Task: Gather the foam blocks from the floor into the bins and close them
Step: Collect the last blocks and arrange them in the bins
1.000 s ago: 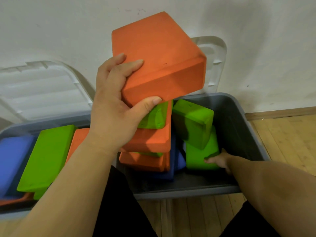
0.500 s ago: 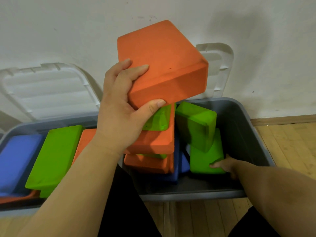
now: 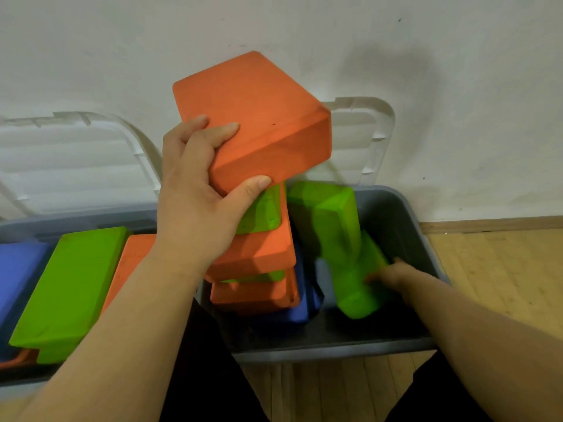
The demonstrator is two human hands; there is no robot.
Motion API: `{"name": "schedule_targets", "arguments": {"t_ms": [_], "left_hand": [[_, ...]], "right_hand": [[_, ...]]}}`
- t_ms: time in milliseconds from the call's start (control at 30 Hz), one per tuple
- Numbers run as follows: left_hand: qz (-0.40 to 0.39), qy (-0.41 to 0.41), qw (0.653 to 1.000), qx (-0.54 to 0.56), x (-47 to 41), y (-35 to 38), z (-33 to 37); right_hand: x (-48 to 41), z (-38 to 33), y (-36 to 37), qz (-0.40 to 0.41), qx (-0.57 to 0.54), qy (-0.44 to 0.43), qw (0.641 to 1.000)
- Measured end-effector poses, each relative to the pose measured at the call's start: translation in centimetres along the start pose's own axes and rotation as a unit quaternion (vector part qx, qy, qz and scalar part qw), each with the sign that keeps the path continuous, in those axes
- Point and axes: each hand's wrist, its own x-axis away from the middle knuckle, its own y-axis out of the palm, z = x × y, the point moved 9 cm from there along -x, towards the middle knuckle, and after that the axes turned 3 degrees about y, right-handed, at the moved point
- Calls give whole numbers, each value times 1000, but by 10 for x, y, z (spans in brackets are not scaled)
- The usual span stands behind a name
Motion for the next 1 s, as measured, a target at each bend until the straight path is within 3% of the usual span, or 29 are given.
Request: {"name": "schedule_targets", "arguments": {"t_ms": [100, 200, 300, 567, 700, 1000], "left_hand": [[1, -4, 1000, 6, 1, -1, -3], [-20, 2, 1000, 18, 1, 8, 2], [-40, 12, 999, 27, 1, 25, 14], [-31, 18, 999, 37, -2, 33, 20], [-29, 8, 999, 39, 1, 28, 14], [-36, 3, 999, 37, 3, 28, 14]], "right_hand": [[22, -18, -25, 30, 130, -9, 991], [61, -44, -47, 145, 236, -60, 959], [89, -62, -54, 226, 223, -156, 935], [77, -30, -43, 190, 208, -148, 948], [75, -44, -44, 174, 308, -163, 921], [71, -32, -37, 144, 333, -91, 927]]}}
